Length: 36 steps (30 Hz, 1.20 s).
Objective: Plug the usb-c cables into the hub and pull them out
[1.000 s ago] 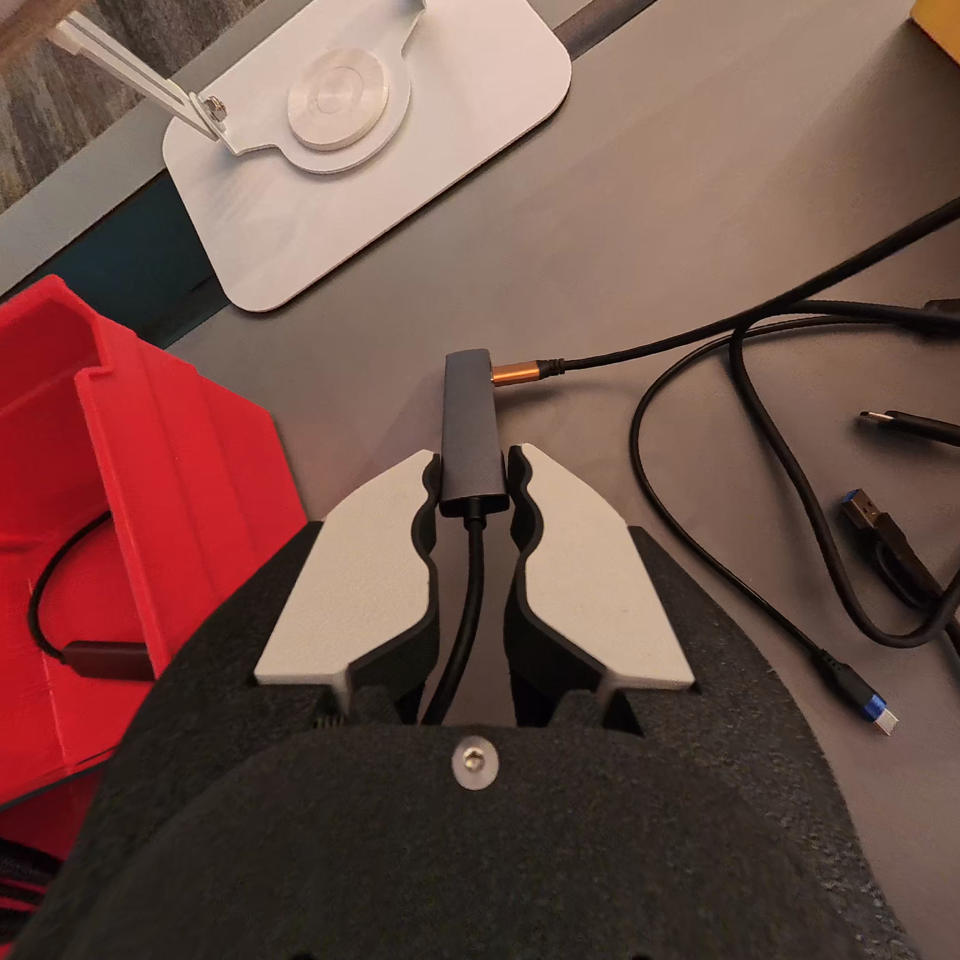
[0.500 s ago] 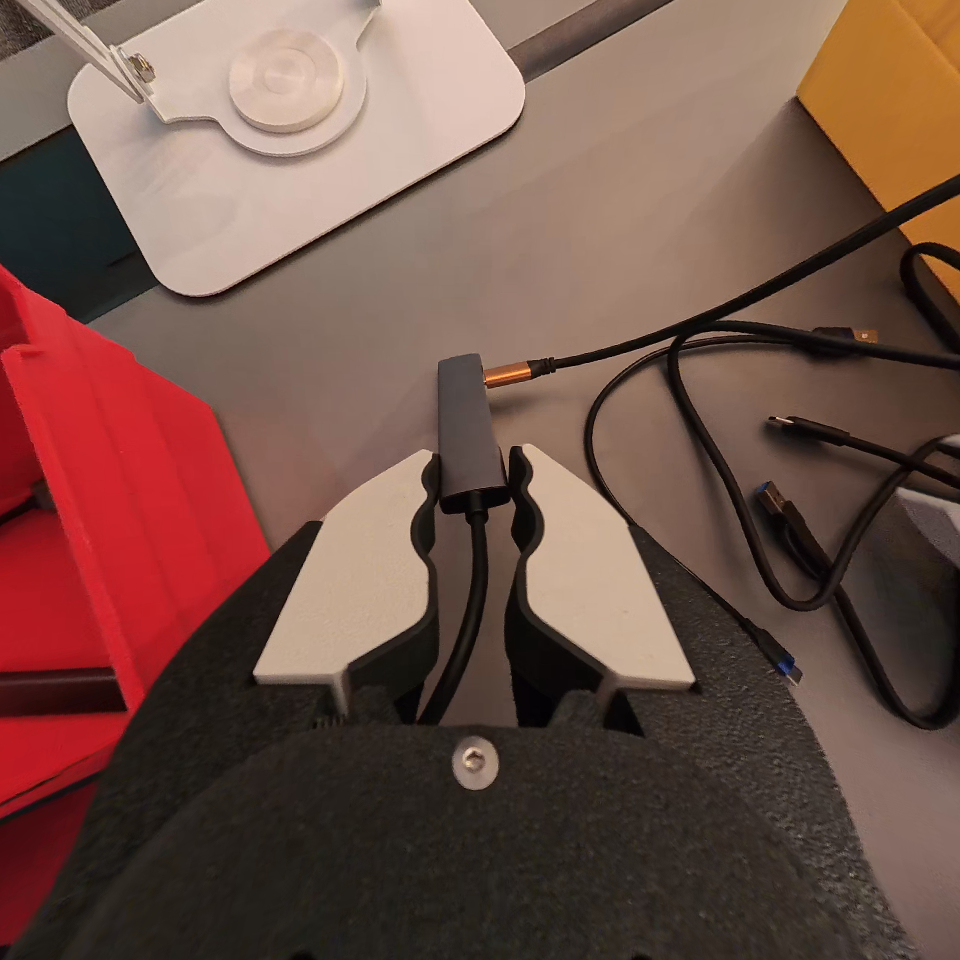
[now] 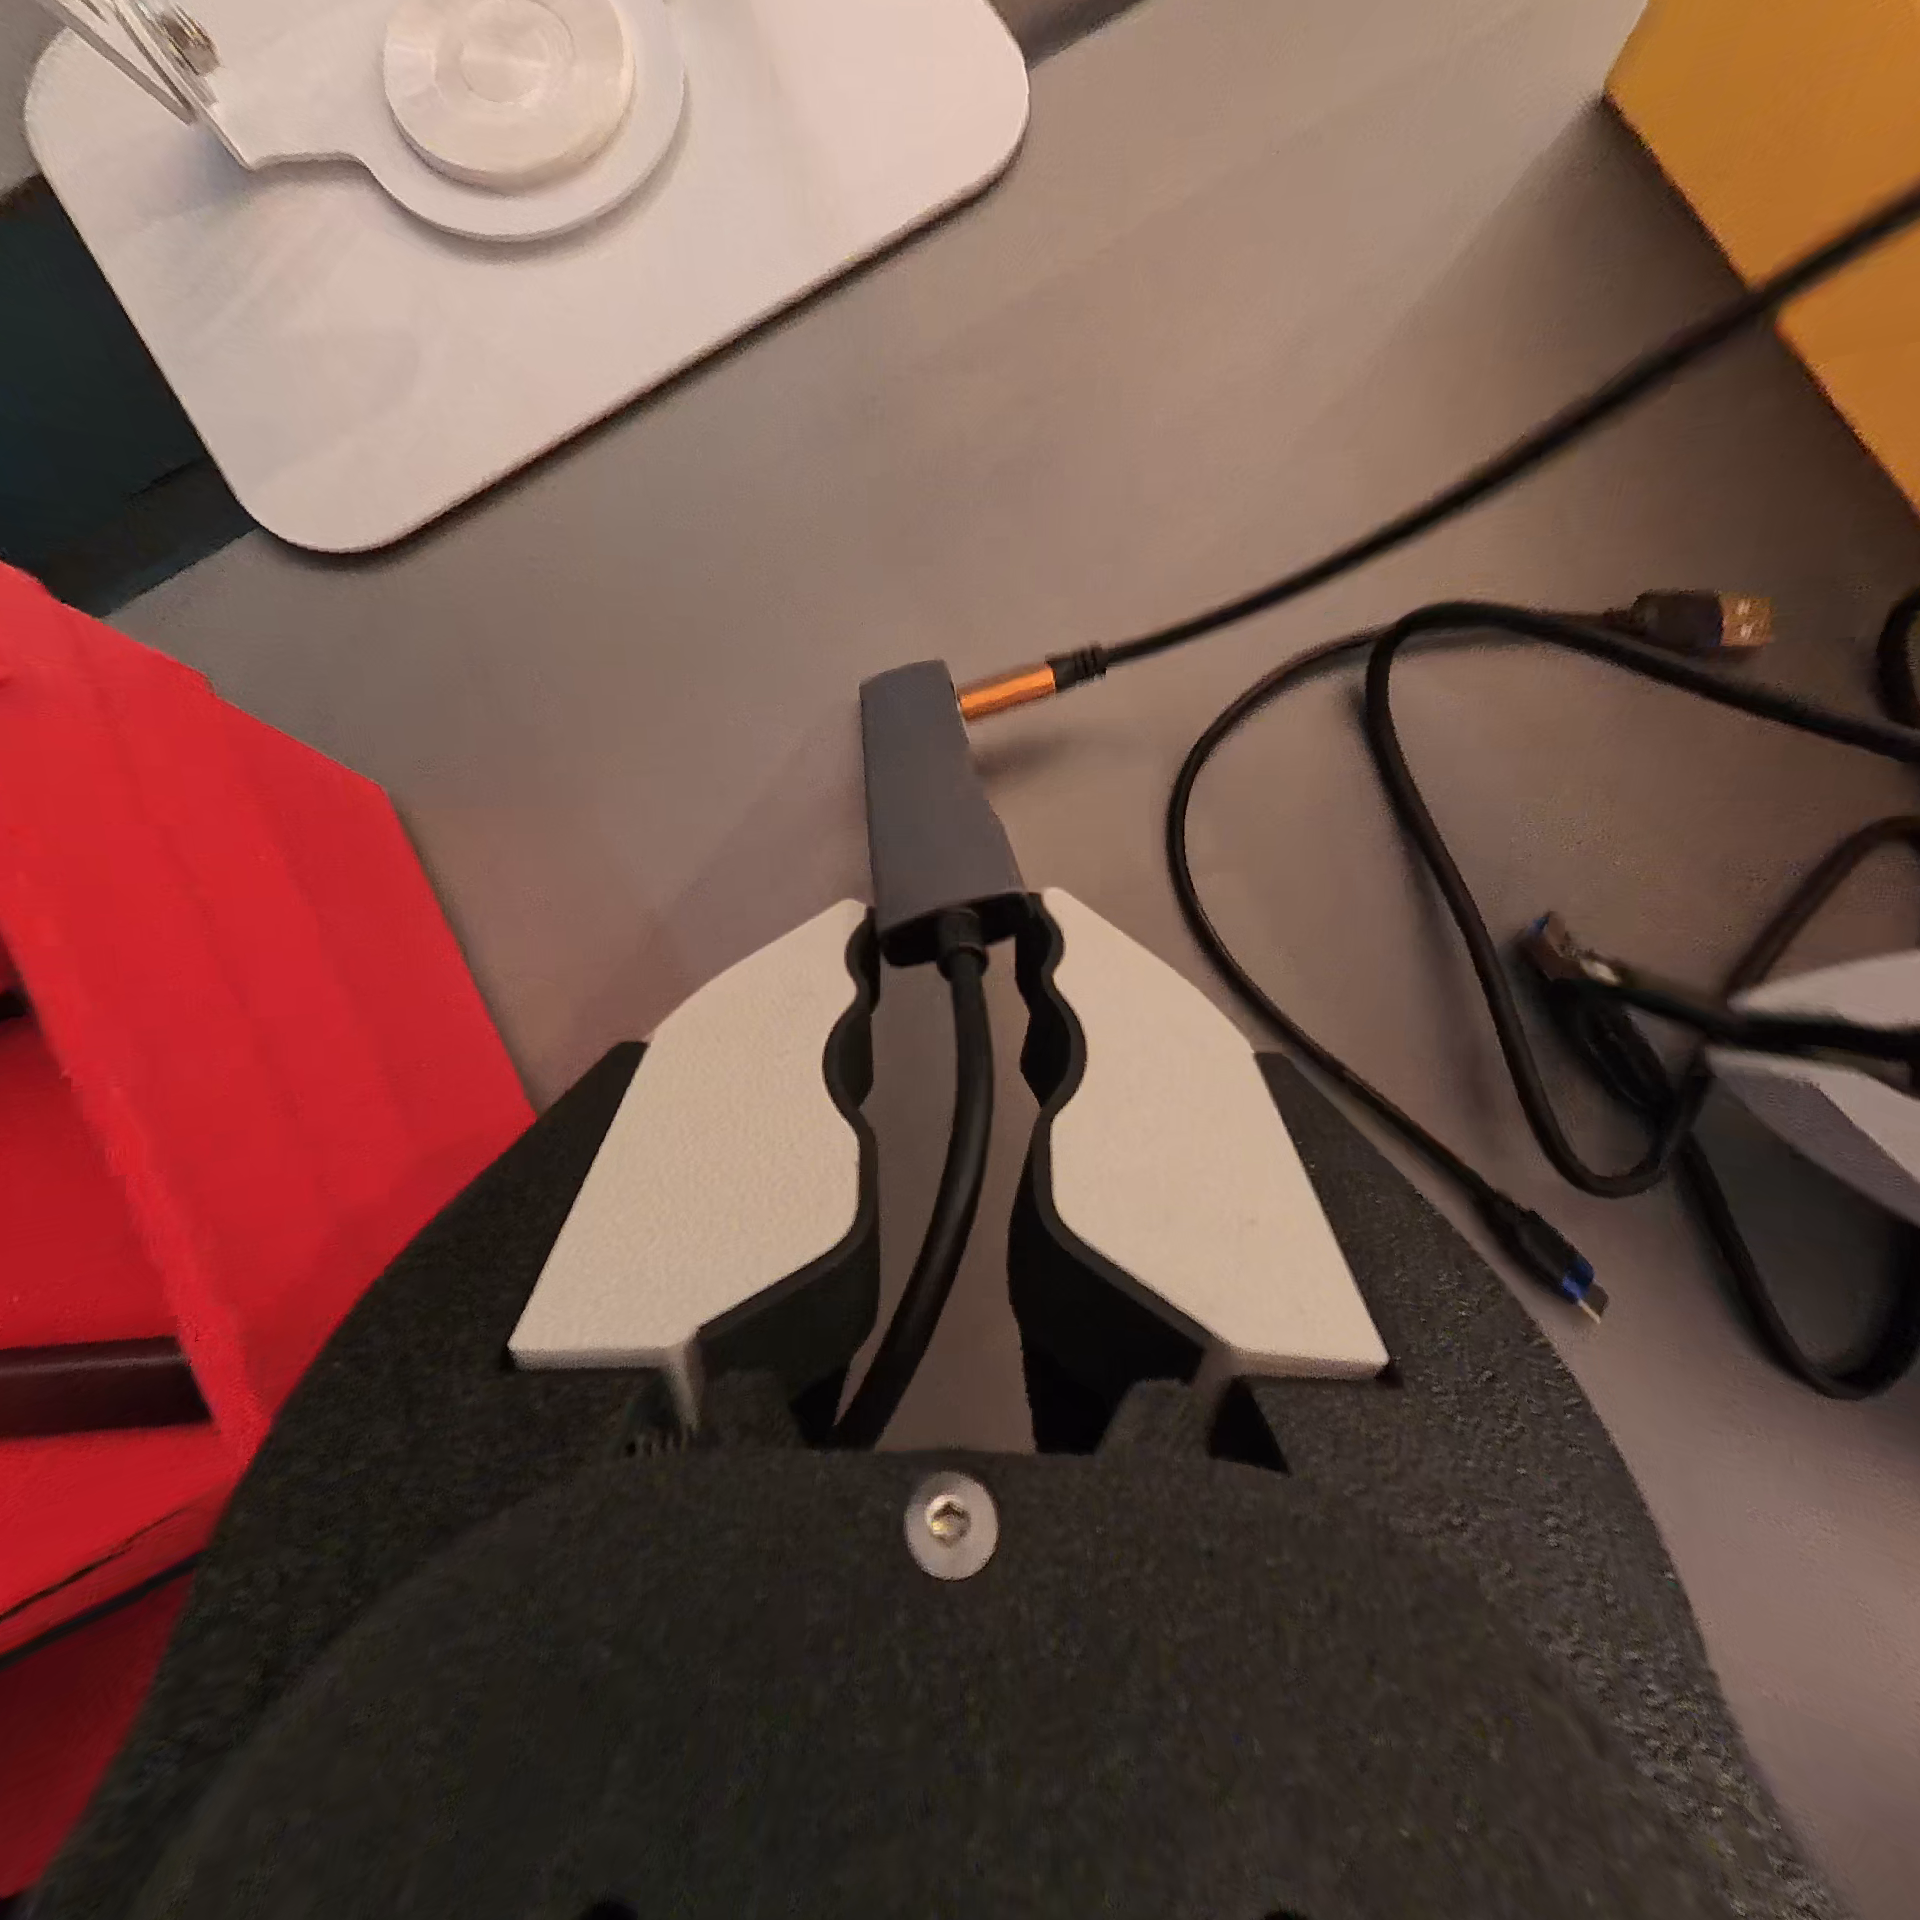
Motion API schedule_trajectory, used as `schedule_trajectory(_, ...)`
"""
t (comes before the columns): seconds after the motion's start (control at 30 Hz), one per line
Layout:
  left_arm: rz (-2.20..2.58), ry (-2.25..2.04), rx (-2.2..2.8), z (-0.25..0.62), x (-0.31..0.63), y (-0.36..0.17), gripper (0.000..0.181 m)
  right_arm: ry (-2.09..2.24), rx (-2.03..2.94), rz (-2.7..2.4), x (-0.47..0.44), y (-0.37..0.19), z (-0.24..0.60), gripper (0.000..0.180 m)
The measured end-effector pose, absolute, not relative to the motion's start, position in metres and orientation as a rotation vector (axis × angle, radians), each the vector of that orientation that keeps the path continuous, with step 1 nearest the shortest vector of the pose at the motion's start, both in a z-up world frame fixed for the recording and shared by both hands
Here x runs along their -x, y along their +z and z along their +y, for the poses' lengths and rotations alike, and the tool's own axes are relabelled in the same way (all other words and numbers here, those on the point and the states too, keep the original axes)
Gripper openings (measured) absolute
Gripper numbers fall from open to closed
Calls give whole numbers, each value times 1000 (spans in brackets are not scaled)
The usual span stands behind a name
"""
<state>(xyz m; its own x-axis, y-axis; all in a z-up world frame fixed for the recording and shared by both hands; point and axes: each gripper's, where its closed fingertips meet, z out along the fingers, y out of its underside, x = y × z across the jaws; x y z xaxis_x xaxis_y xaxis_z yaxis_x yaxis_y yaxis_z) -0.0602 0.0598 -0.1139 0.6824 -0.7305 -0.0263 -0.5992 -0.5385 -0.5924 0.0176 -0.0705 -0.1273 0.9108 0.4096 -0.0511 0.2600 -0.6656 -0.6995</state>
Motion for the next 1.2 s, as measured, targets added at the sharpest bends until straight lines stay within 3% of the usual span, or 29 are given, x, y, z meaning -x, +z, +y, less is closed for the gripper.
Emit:
schedule_trajectory(0.07, 1073, -302, 2371, 54, 60, -124, 22, 502, 2242, -513, 0, -93, -84, 6)
schedule_trajectory(0.2, 1112, -283, 2391, 49, 59, -130, 0, 844, 2018, -567, 6, -4, -104, 6)
schedule_trajectory(0.27, 1094, -291, 2402, 49, 59, -130, 0, 903, 1918, -585, -3, 39, -109, 6)
schedule_trajectory(0.33, 1071, -310, 2423, 49, 59, -129, 13, 868, 1849, -612, -17, 73, -111, 5)
schedule_trajectory(0.5, 1036, -363, 2465, 46, 62, -126, 22, 848, 1728, -637, -40, 129, -112, 5)
schedule_trajectory(0.77, 1001, -427, 2395, 46, 55, -103, 33, 819, 1623, -758, -49, 160, -111, 5)
schedule_trajectory(1.07, 1046, -861, 2195, 5, 49, -19, 43, 680, 1698, -973, -30, 91, -70, 5)
schedule_trajectory(1.2, 1112, -876, 2283, -8, 59, -31, 39, 720, 1687, -980, -25, 86, -65, 5)
